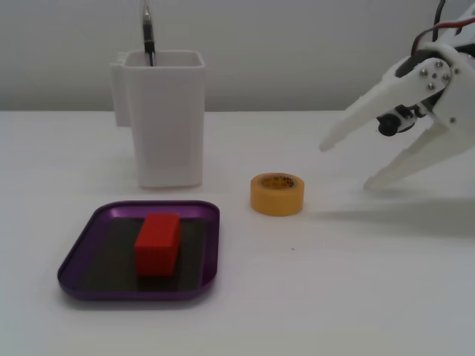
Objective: Pick up the red cube and place it in the box.
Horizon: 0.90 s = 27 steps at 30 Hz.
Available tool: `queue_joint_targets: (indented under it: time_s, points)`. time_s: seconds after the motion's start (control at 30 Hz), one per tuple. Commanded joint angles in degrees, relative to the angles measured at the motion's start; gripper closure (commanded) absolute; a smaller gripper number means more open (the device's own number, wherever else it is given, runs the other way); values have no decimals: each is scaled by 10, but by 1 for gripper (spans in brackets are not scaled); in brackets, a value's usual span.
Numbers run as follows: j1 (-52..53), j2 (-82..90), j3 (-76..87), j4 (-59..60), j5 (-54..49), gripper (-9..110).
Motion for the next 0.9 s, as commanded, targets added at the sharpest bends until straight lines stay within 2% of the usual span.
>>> queue_joint_targets:
  time_s: [0.0, 0.1, 0.23, 0.87]
  points:
    - [-3, 47, 14, 19, -20, 82]
    - [-3, 47, 17, 48, -40, 86]
    - [-3, 47, 17, 75, -39, 103]
    - [-3, 47, 31, 81, -9, 102]
